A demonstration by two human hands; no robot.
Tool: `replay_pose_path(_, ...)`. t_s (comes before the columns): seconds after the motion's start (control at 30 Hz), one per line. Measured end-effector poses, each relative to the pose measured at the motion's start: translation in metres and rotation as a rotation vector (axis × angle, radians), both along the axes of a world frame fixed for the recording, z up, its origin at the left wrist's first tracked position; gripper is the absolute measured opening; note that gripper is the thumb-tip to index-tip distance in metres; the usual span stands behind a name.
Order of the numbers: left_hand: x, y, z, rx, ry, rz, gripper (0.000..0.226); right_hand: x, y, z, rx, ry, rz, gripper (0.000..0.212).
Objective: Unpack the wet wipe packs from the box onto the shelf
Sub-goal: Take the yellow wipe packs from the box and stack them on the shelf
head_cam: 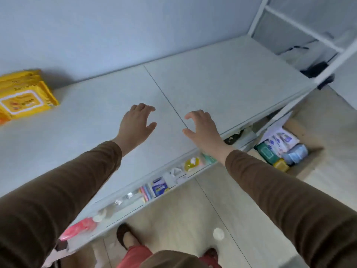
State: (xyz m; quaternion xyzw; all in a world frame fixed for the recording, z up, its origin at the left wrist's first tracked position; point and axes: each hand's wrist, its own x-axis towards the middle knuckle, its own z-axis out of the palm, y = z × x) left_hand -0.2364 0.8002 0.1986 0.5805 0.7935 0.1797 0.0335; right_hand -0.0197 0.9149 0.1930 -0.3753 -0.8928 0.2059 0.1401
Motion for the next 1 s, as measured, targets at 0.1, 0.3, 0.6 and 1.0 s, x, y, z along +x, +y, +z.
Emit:
replay_pose_path(0.1,0.103,0.041,-0.003,0.018,-0.037,-0.096,0.045,0.105,0.023,-0.003,0.012,-0.037,-0.042,0.035)
replay_pose_path(0.3,0.266,0.113,-0.023,0.023,-0.115,-0.227,0.042,0.274,0.077,-0.021,-0.063,-0.116,-0.162,0.028)
replay_pose_path(0.6,0.402,0.246,-0.107,-0.146,-0.208,-0.29,0.046,0.418,0.203,-0.097,-0.376,-0.168,-0.375,0.033)
replay_pose_path(1.0,0.542,0.392,-0.233,-0.536,-0.371,-0.283,0.052,0.548,0.377,-0.208,-0.709,-0.395,-0.468,0.048)
